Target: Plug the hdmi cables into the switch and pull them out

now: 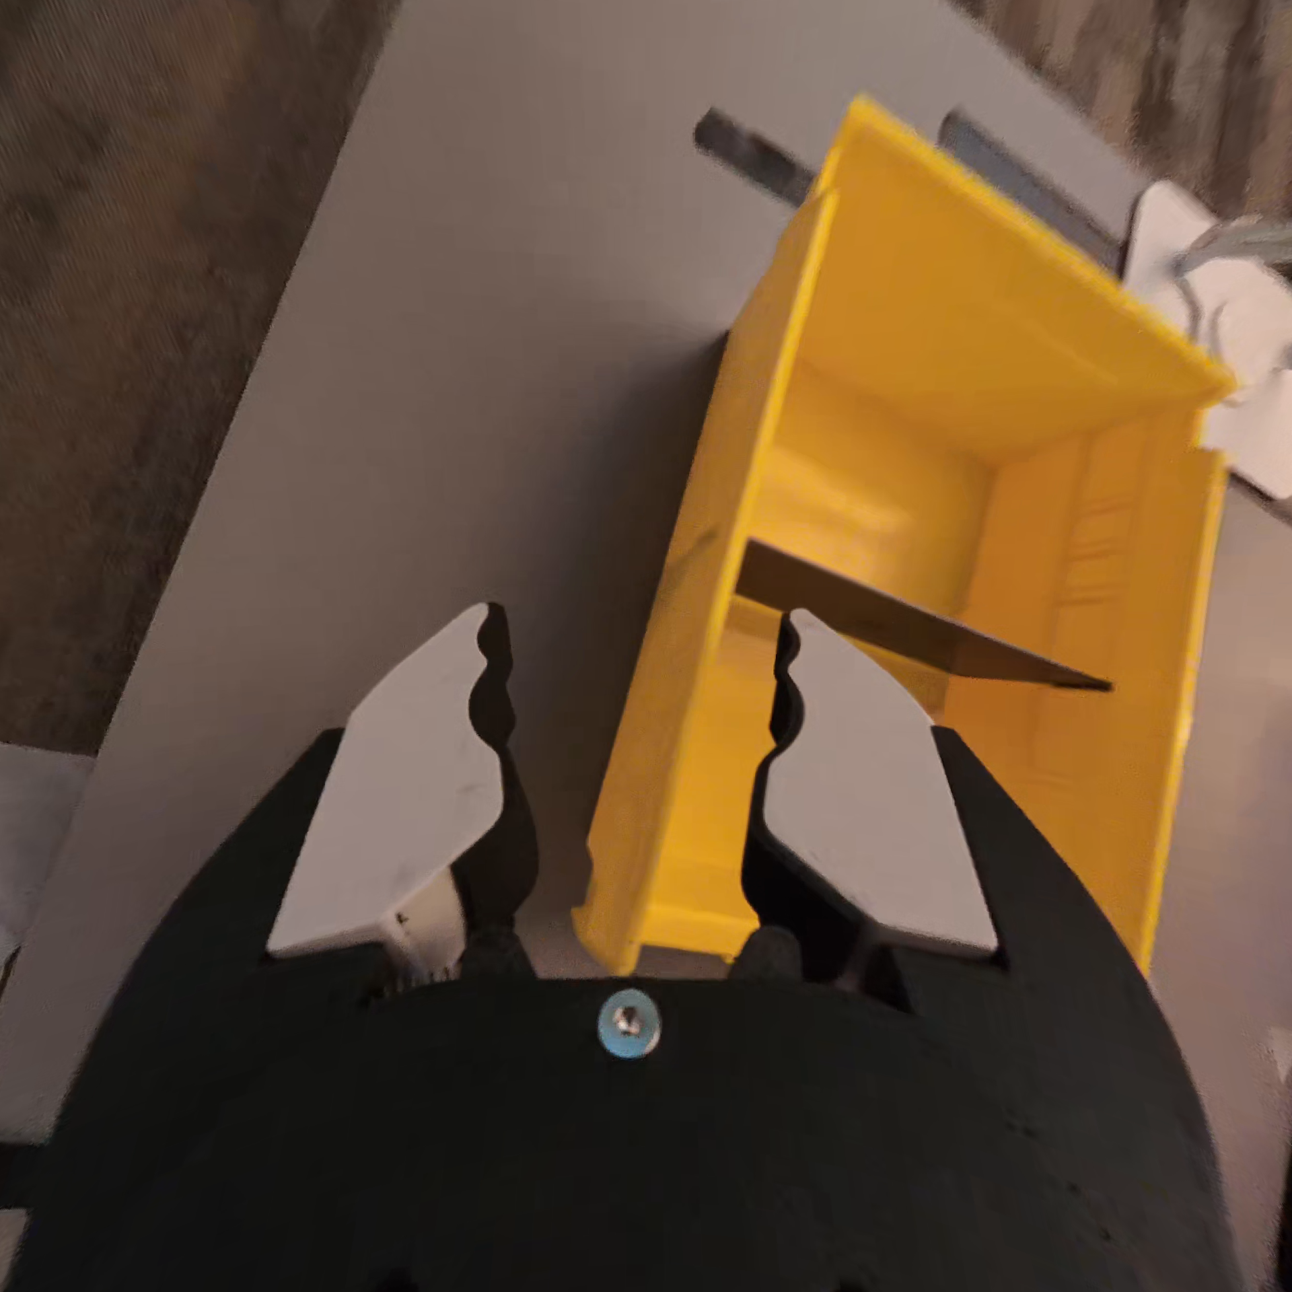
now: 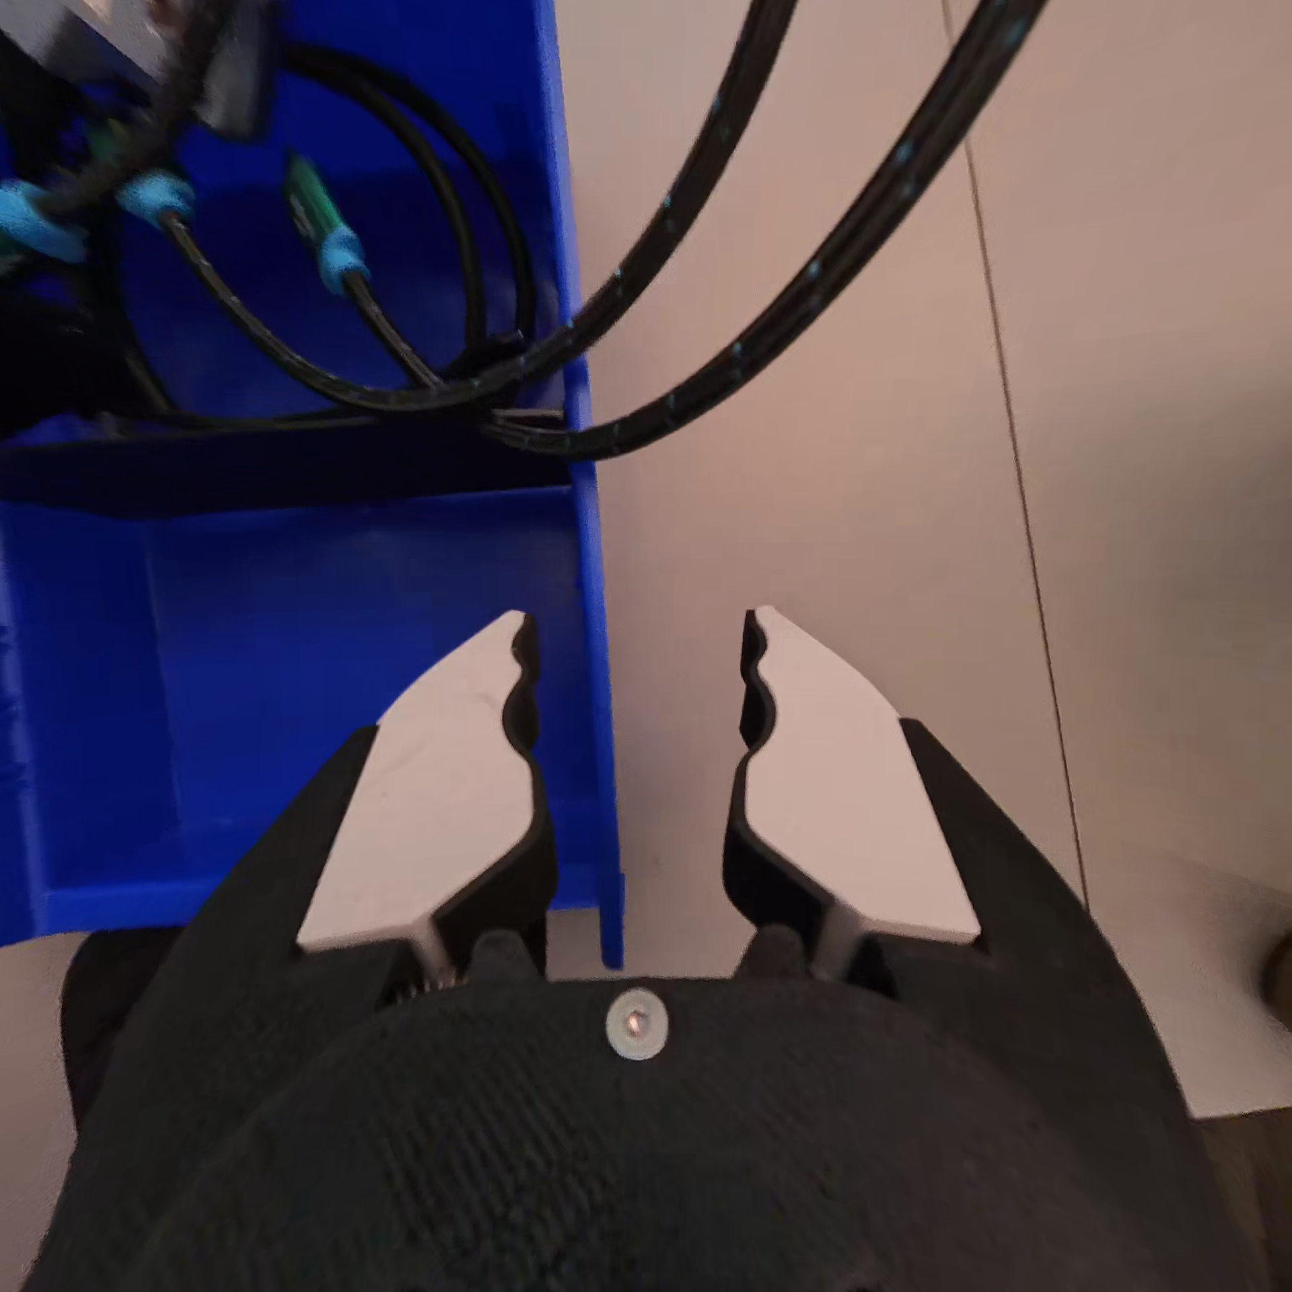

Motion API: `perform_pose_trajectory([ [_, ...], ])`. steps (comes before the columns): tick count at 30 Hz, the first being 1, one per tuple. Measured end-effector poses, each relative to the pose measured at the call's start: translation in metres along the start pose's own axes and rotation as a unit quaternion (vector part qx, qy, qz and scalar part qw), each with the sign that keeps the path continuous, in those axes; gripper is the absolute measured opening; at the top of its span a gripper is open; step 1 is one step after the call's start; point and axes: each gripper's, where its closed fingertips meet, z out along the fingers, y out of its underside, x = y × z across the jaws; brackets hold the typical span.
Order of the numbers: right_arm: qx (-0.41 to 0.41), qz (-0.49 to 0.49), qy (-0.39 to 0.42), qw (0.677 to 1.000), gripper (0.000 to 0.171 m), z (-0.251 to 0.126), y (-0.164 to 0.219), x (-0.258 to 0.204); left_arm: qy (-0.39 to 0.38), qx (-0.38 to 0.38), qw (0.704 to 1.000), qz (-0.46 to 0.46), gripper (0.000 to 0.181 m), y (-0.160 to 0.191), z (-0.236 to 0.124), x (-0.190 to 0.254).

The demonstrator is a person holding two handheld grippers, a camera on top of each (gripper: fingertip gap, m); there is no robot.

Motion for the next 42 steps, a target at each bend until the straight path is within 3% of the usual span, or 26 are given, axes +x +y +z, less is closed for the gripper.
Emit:
perform_pose_trajectory([
  [4,-0.022,0.027,-0.032,0.999,0.038,0.015,0.008,0.0,0.027,-0.08,0.996,0.002,0.069,0.024,0.023,0.005],
  [6,-0.033,0.044,-0.101,0.993,0.012,0.017,0.011,-0.017,0.052,-0.131,0.99,0.015,0.056,0.041,0.034,0.013],
  [7,-0.045,0.051,-0.107,0.992,0.011,0.019,0.014,-0.019,0.063,-0.156,0.986,0.021,0.044,0.048,0.039,0.016],
  [8,-0.054,0.044,-0.102,0.992,0.01,0.022,0.015,-0.019,0.076,-0.179,0.981,0.024,0.028,0.055,0.042,0.019],
  [13,-0.104,-0.038,-0.069,0.991,0.008,0.023,0.021,-0.028,0.025,-0.229,0.969,0.09,0.012,0.066,0.046,0.016],
  [20,-0.155,-0.109,-0.073,0.979,0.009,0.025,0.022,-0.072,-0.012,-0.308,0.918,0.248,0.009,0.091,0.046,0.051],
  [29,-0.215,-0.222,-0.094,0.946,0.013,0.022,0.031,-0.14,0.007,-0.366,0.884,0.291,0.009,0.115,0.054,0.111],
  [35,-0.26,-0.223,-0.176,0.923,0.02,0.015,0.044,-0.204,0.026,-0.404,0.859,0.312,0.015,0.14,0.052,0.154],
  [39,-0.228,-0.25,-0.132,0.932,0.013,0.006,0.033,-0.2,0.023,-0.412,0.849,0.329,0.014,0.147,0.054,0.169],
  [42,-0.141,-0.239,-0.098,0.956,0.014,-0.018,0.005,-0.194,0.024,-0.414,0.845,0.336,0.014,0.152,0.055,0.18],
])
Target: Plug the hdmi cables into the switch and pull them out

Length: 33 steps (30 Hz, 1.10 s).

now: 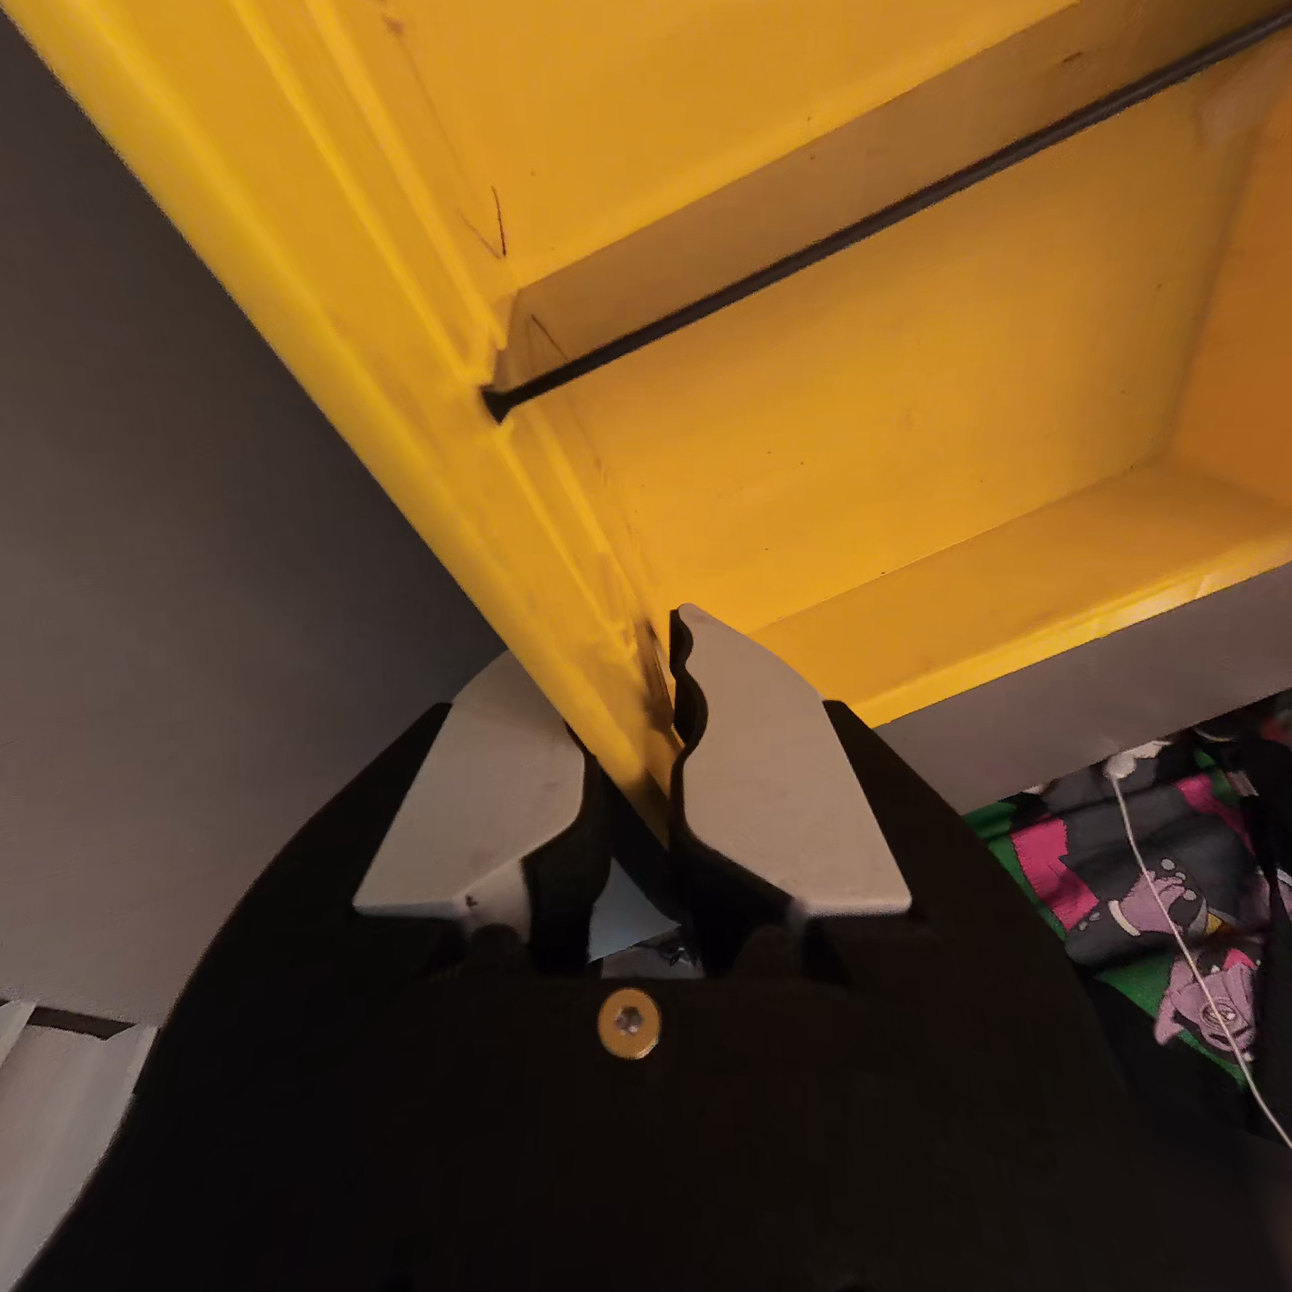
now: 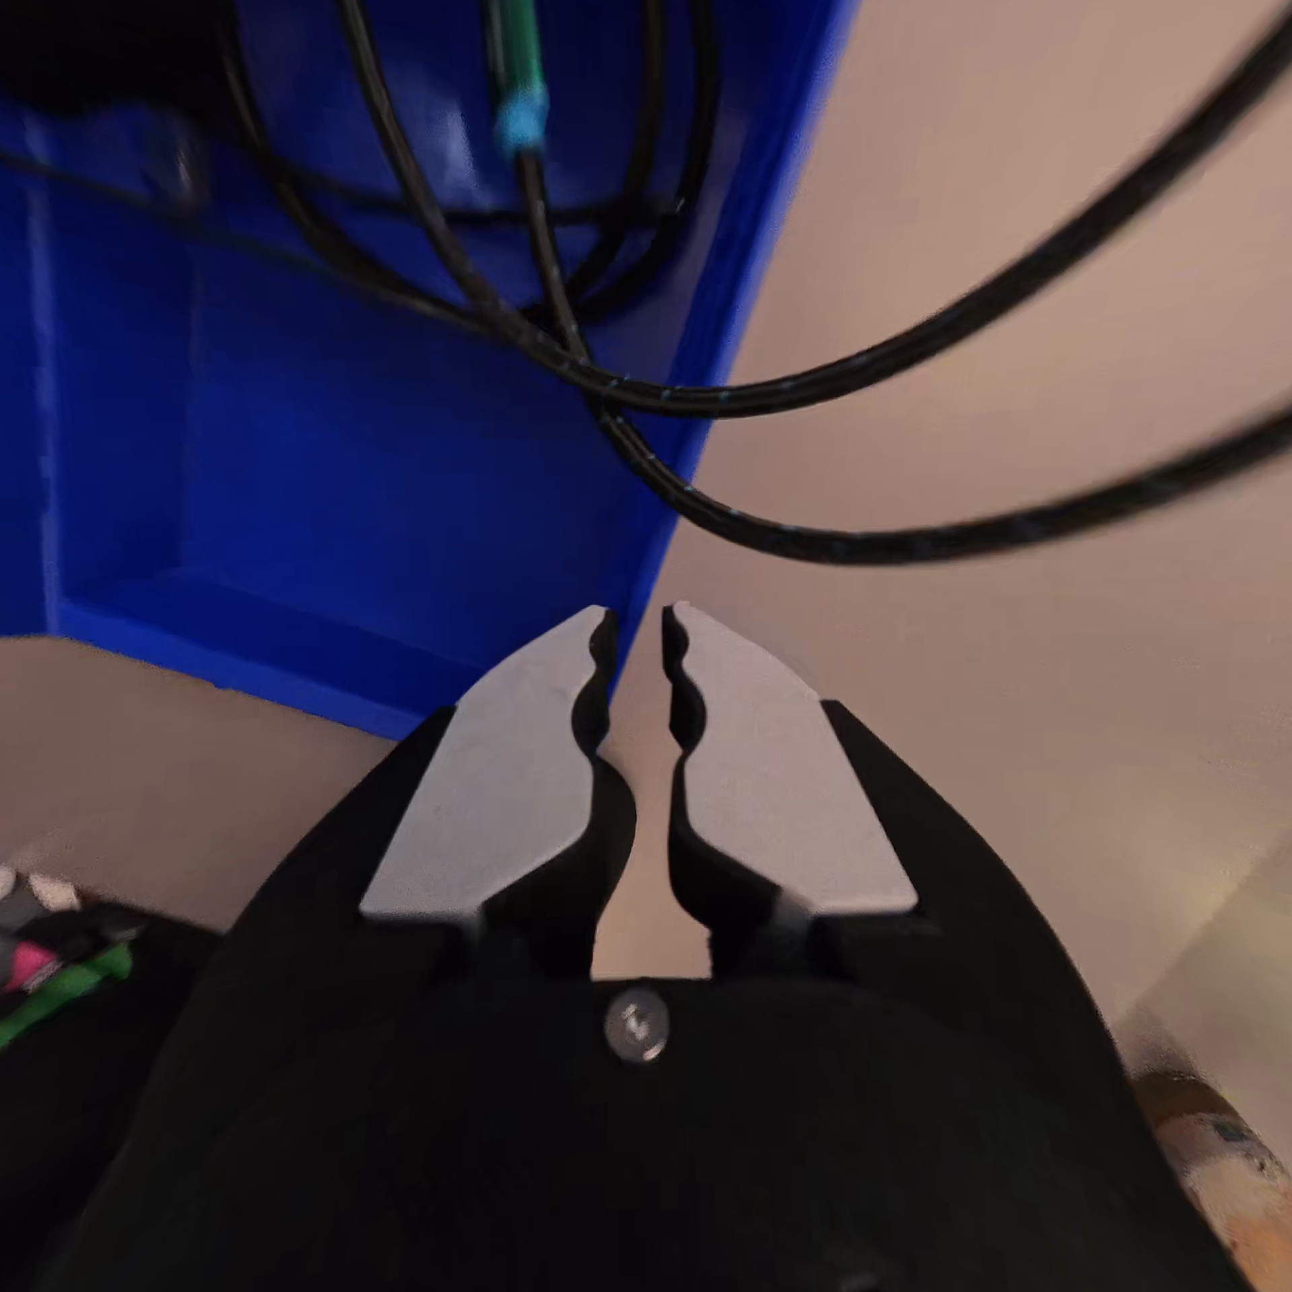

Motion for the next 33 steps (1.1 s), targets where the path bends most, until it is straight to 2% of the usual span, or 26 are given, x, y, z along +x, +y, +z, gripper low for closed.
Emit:
perform_pose_trajectory([
  [3,0.138,0.0,0.063,0.988,0.021,-0.057,-0.034,-0.004,0.02,-0.01,0.999,0.024,0.019,0.001,0.0,0.015],
  [5,0.301,-0.065,0.048,0.95,0.021,-0.11,-0.077,-0.047,0.026,-0.013,0.999,0.039,0.021,0.005,-0.003,0.022],
  [6,0.391,-0.115,0.022,0.913,0.024,-0.139,-0.097,-0.081,0.021,-0.01,0.999,0.046,0.02,0.008,-0.006,0.023],
  [8,0.544,-0.21,-0.096,0.807,0.05,-0.182,-0.108,-0.166,0.014,0.001,0.999,0.049,0.022,0.016,-0.017,0.026],
  [9,0.601,-0.243,-0.17,0.742,0.052,-0.197,-0.106,-0.207,0.004,0.013,0.999,0.051,0.021,0.021,-0.024,0.027],
  [10,0.605,-0.258,-0.24,0.714,0.051,-0.199,-0.103,-0.24,-0.005,0.031,0.998,0.054,0.019,0.024,-0.032,0.028],
  [11,0.57,-0.244,-0.28,0.733,0.053,-0.183,-0.11,-0.26,-0.014,0.053,0.997,0.059,0.023,0.027,-0.041,0.03],
  [12,0.52,-0.242,-0.281,0.77,0.056,-0.157,-0.12,-0.274,-0.02,0.074,0.995,0.065,0.021,0.03,-0.049,0.032],
  [15,0.363,-0.245,-0.169,0.883,0.059,-0.062,-0.146,-0.272,-0.044,0.135,0.986,0.085,0.021,0.037,-0.072,0.039],
  [17,0.261,-0.239,-0.103,0.929,0.058,-0.013,-0.146,-0.256,-0.054,0.164,0.98,0.102,0.02,0.041,-0.084,0.045],
  [19,0.169,-0.21,-0.096,0.958,0.058,0.022,-0.133,-0.251,-0.066,0.18,0.974,0.121,0.021,0.045,-0.09,0.049],
  [21,0.093,-0.181,-0.105,0.973,0.061,0.045,-0.118,-0.257,-0.073,0.189,0.97,0.135,0.021,0.047,-0.094,0.053],
  [25,0.025,-0.102,-0.151,0.983,0.067,0.066,-0.11,-0.285,-0.077,0.195,0.966,0.154,0.021,0.047,-0.097,0.061],
  [27,0.007,-0.091,-0.133,0.987,0.06,0.077,-0.11,-0.282,-0.076,0.182,0.966,0.167,0.021,0.052,-0.093,0.067],
  [30,-0.019,-0.058,-0.118,0.991,0.04,0.094,-0.109,-0.275,-0.098,0.183,0.958,0.199,0.02,0.056,-0.094,0.073],
  [33,-0.056,-0.035,-0.115,0.991,0.033,0.109,-0.108,-0.272,-0.107,0.205,0.948,0.22,0.019,0.053,-0.102,0.08],
])
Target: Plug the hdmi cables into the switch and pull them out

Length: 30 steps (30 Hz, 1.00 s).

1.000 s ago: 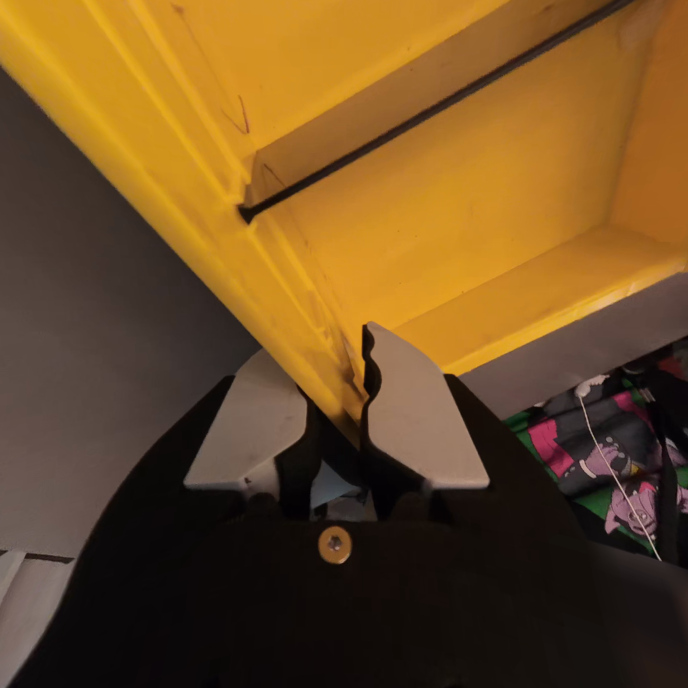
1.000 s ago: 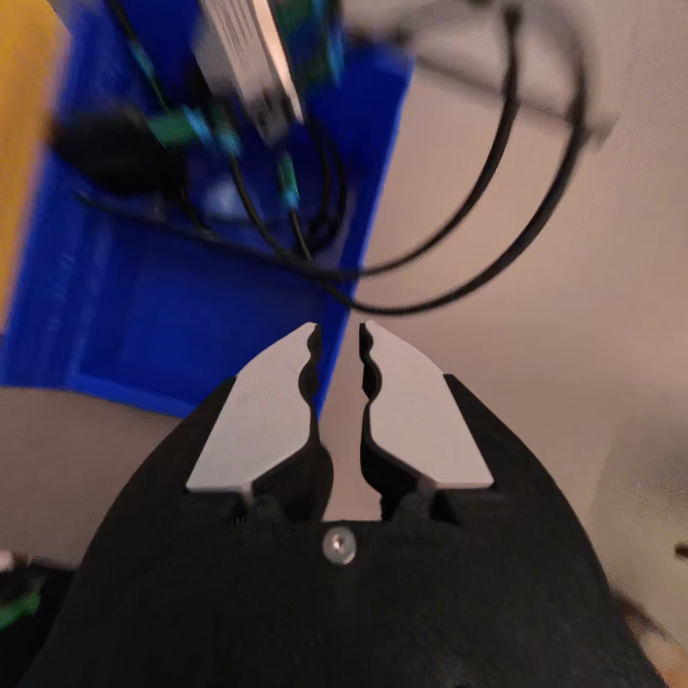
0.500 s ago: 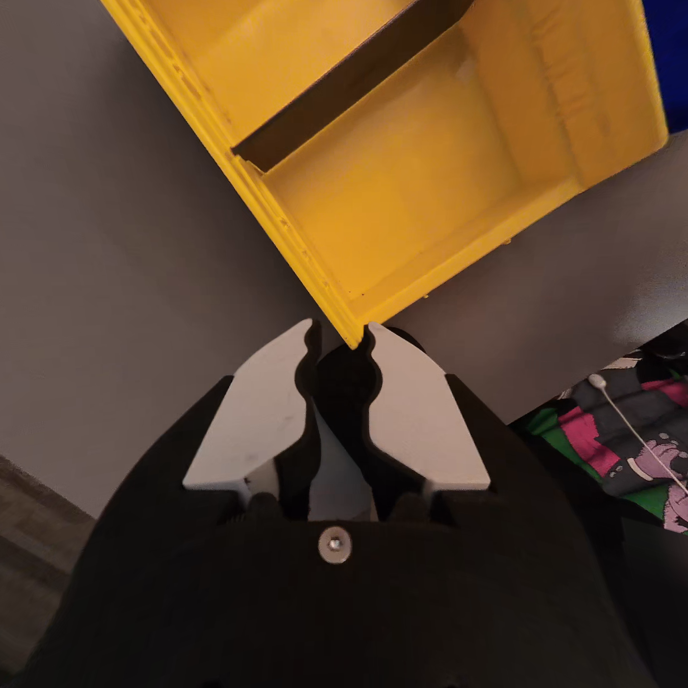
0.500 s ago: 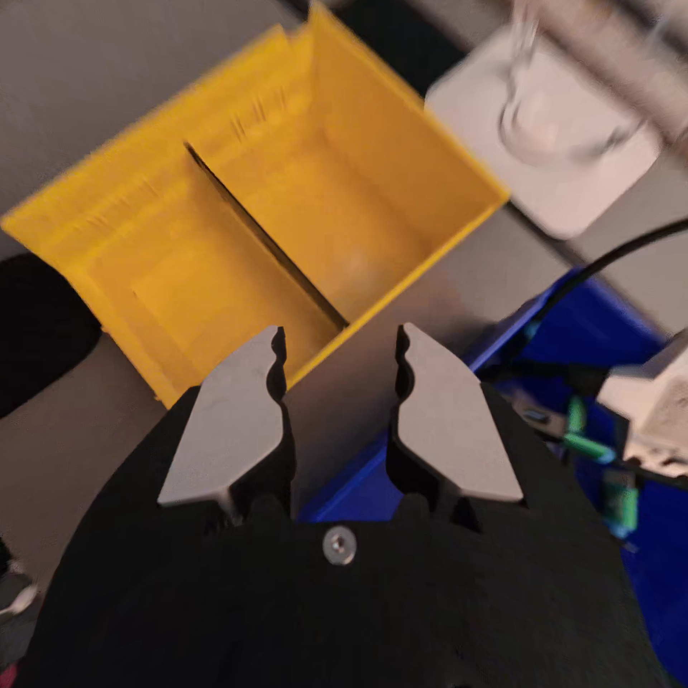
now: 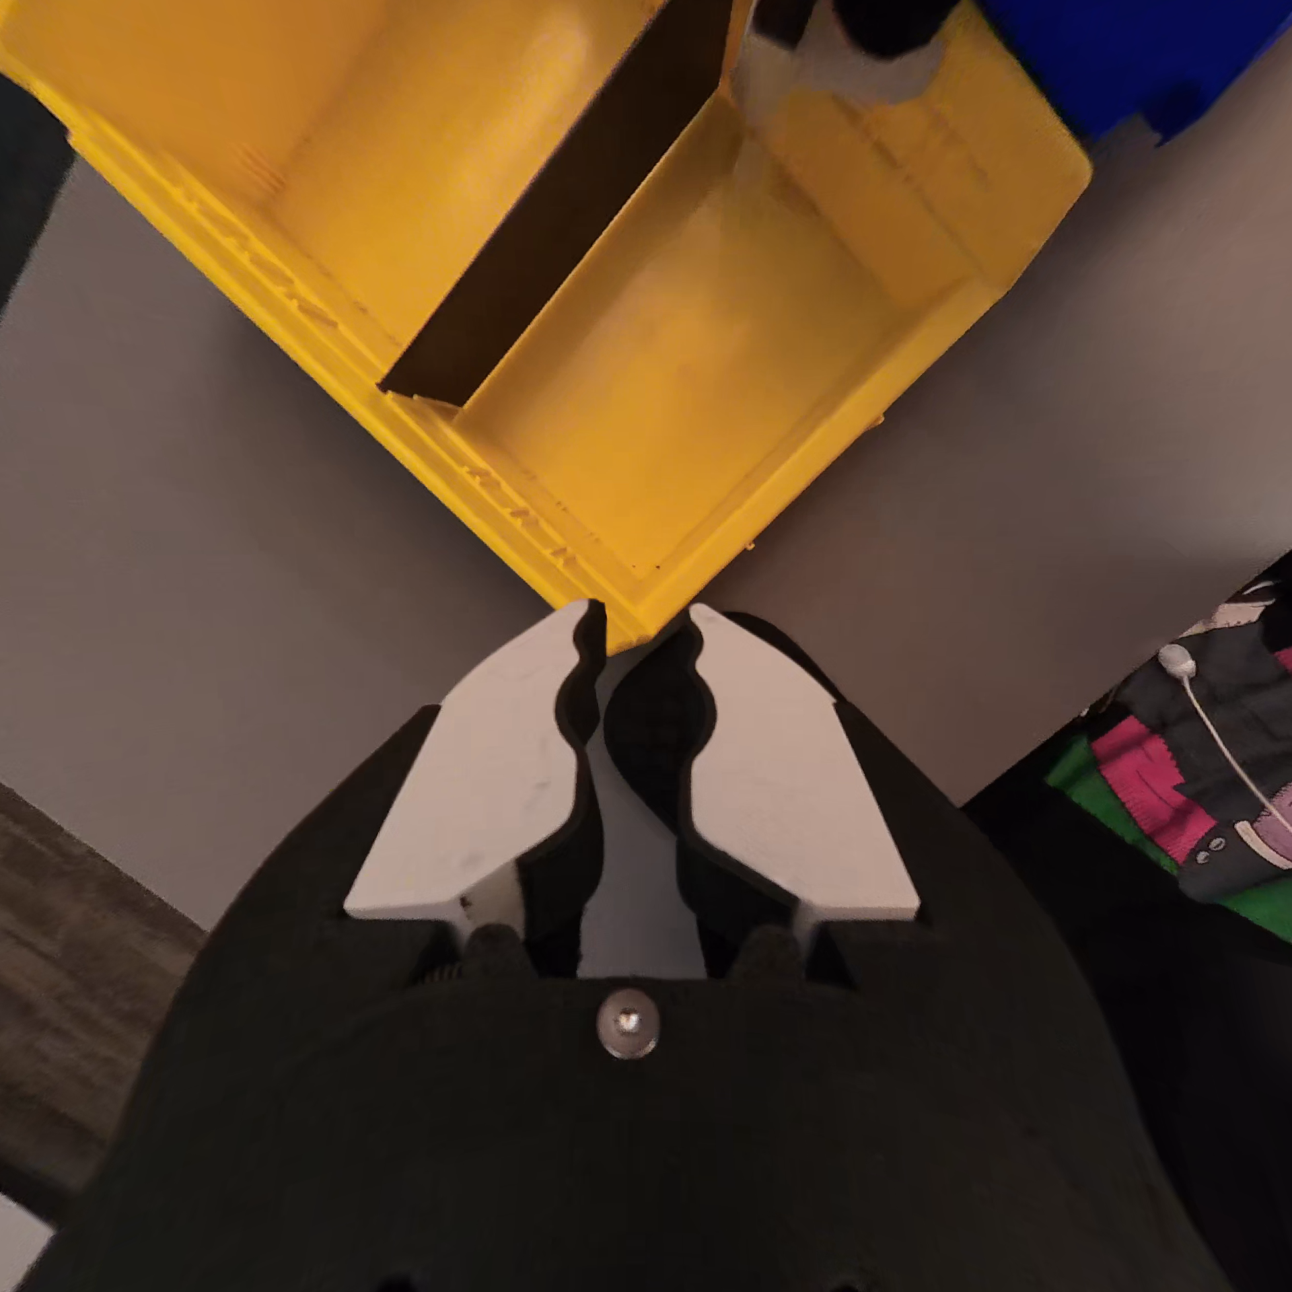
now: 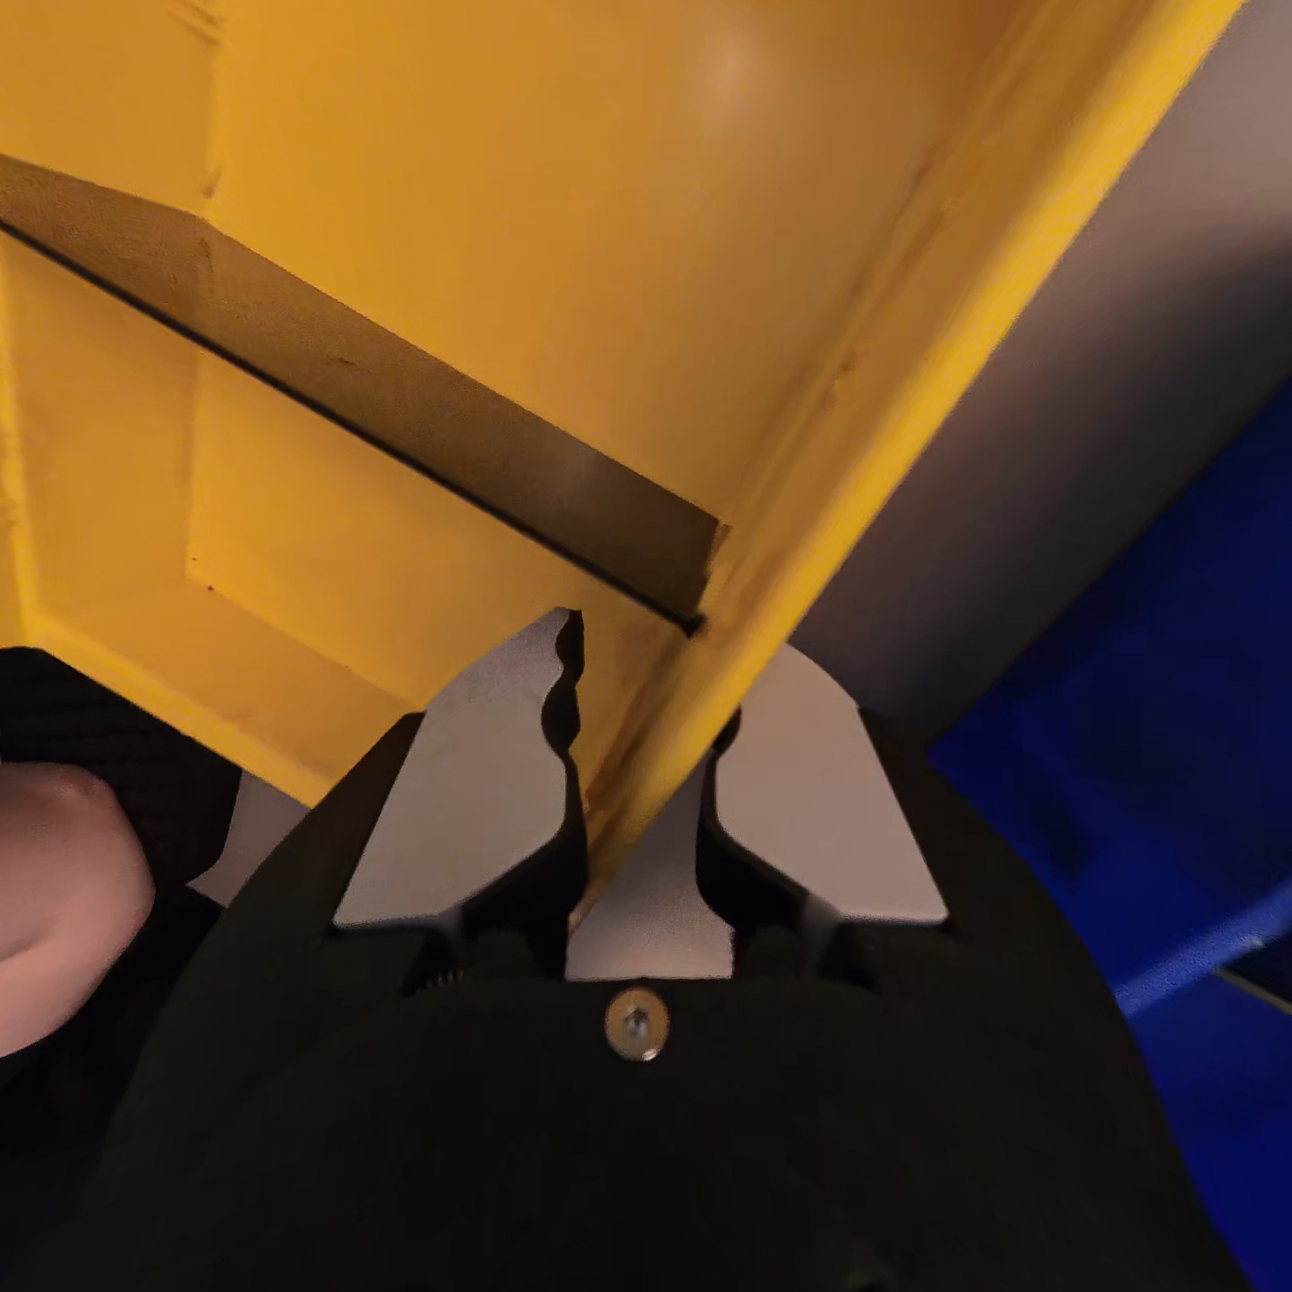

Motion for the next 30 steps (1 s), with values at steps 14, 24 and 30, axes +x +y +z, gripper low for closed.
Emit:
perform_pose_trajectory([
  [14,-0.057,0.004,-0.017,0.998,0.007,-0.037,-0.001,-0.017,-0.041,0.201,0.975,0.088,0.017,-0.03,-0.065,0.016],
  [24,0.068,0.01,0.078,0.995,0.006,-0.273,0.007,0.081,-0.119,0.54,0.832,0.054,0.034,-0.038,-0.19,0.041],
  [30,0.113,0.151,0.154,0.97,0.004,-0.364,0.092,0.213,0.059,0.458,0.886,0.051,0.082,-0.138,-0.108,0.062],
])
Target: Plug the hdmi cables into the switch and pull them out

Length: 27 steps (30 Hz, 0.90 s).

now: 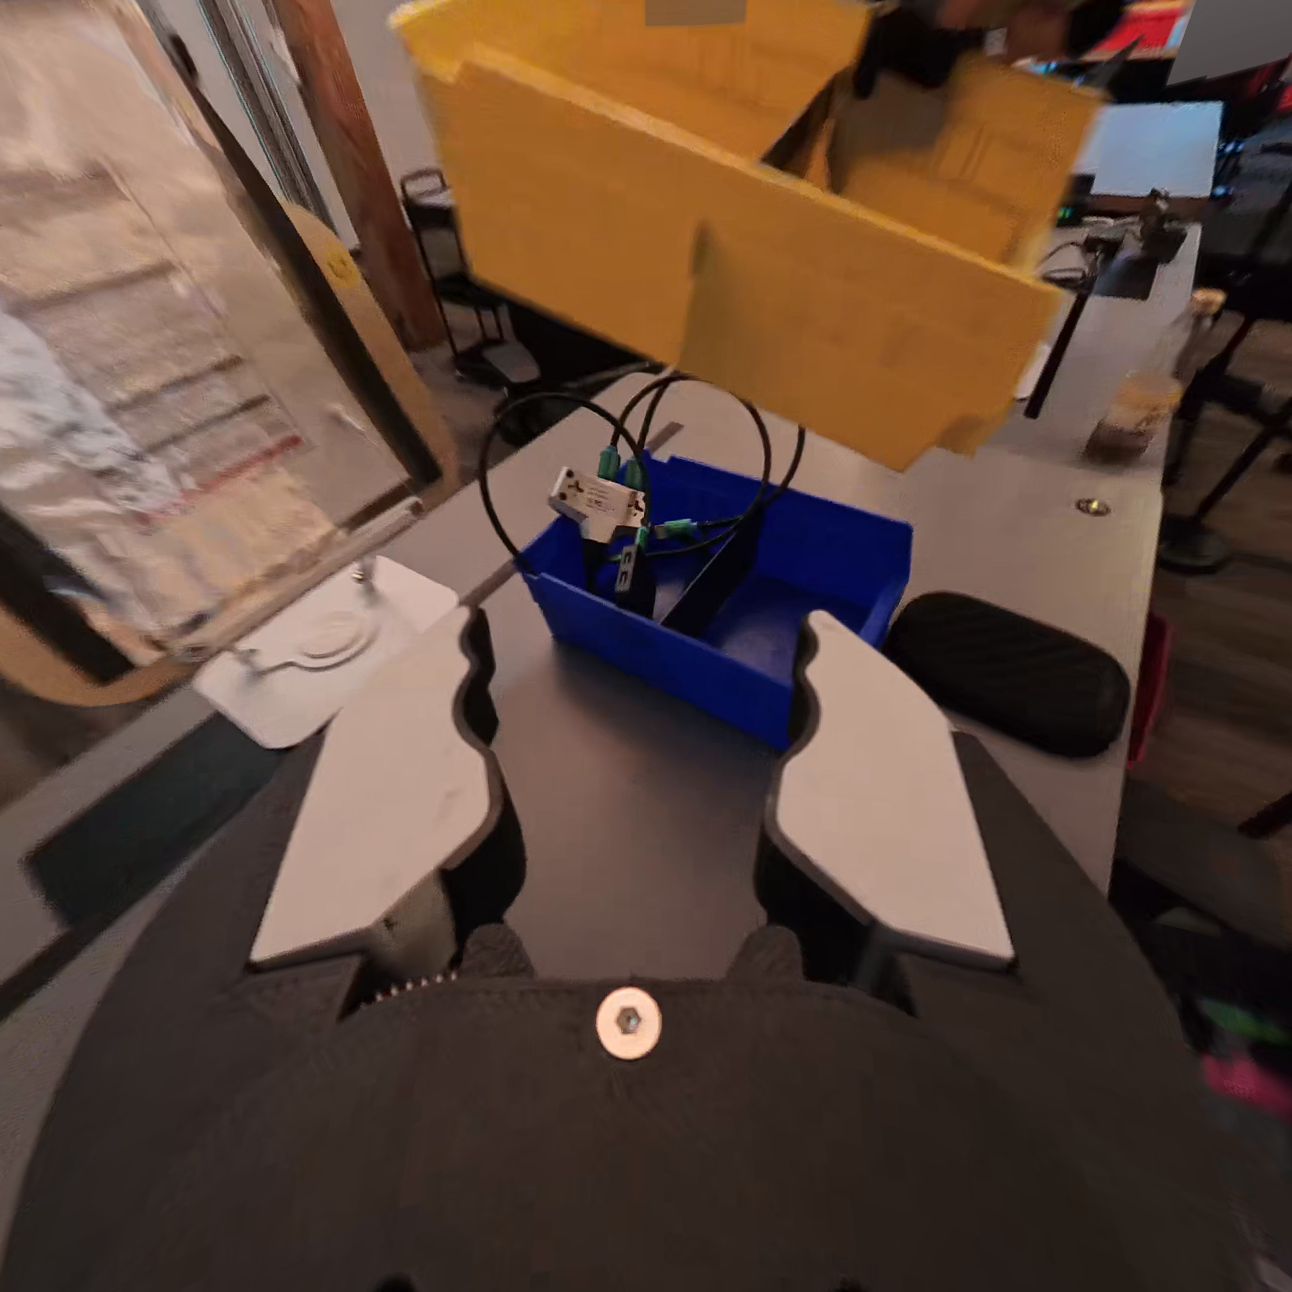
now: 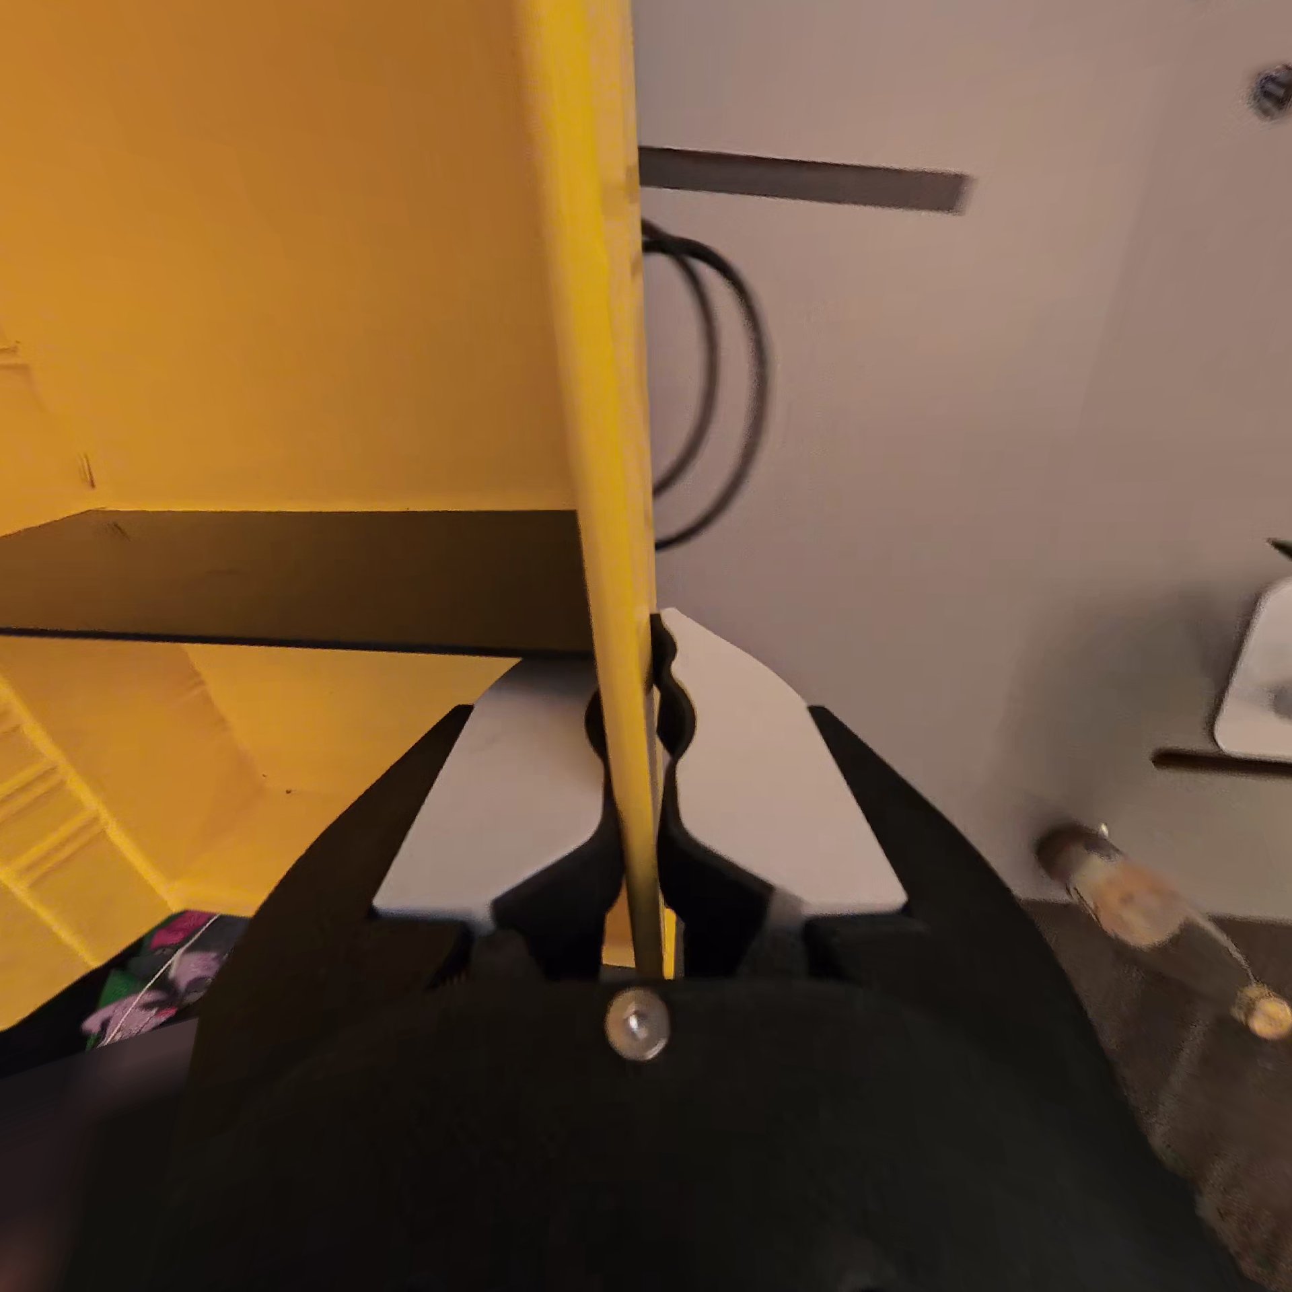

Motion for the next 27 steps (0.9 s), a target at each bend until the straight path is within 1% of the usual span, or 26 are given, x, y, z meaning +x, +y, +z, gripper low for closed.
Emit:
perform_pose_trajectory([
  [2,0.008,0.041,0.018,0.999,0.005,-0.005,0.018,0.046,0.0,-0.027,0.998,-0.048,0.085,0.013,0.058,-0.013],
  [5,0.015,0.097,0.029,0.995,0.004,-0.001,0.049,0.102,0.006,-0.099,0.988,-0.117,0.09,0.054,0.129,-0.027],
  [8,0.023,0.13,0.034,0.991,0.004,0.015,0.078,0.14,0.048,-0.164,0.97,-0.174,0.103,0.094,0.173,-0.019],
  [10,0.026,0.151,0.018,0.988,0.004,0.034,0.095,0.157,0.056,-0.189,0.958,-0.206,0.105,0.116,0.193,-0.015],
  [12,0.022,0.165,-0.002,0.986,0.004,0.056,0.111,0.167,0.068,-0.214,0.947,-0.227,0.104,0.136,0.208,-0.008],
  [14,0.014,0.163,-0.005,0.987,0.004,0.077,0.123,0.176,0.078,-0.244,0.937,-0.237,0.103,0.155,0.217,0.0],
  [18,0.021,0.161,-0.009,0.987,0.005,0.12,0.137,0.194,0.086,-0.285,0.925,-0.237,0.097,0.175,0.229,0.014],
  [19,0.025,0.161,-0.022,0.986,0.005,0.13,0.139,0.196,0.093,-0.298,0.919,-0.24,0.099,0.178,0.231,0.018],
  [20,0.031,0.165,-0.039,0.985,0.005,0.138,0.141,0.198,0.109,-0.304,0.91,-0.259,0.092,0.177,0.232,0.024],
  [22,0.058,0.173,-0.077,0.98,0.005,0.147,0.14,0.199,0.135,-0.322,0.886,-0.307,0.062,0.175,0.229,0.034],
  [23,0.076,0.177,-0.096,0.977,0.006,0.15,0.139,0.199,0.139,-0.336,0.879,-0.309,0.053,0.175,0.227,0.037],
  [25,0.108,0.18,-0.116,0.971,0.005,0.148,0.137,0.2,0.135,-0.359,0.878,-0.287,0.046,0.176,0.222,0.036],
  [26,0.121,0.181,-0.115,0.969,0.005,0.146,0.138,0.202,0.14,-0.369,0.875,-0.281,0.034,0.174,0.219,0.037],
  [27,0.132,0.18,-0.107,0.969,0.005,0.142,0.14,0.204,0.131,-0.381,0.874,-0.271,0.029,0.175,0.214,0.034],
])
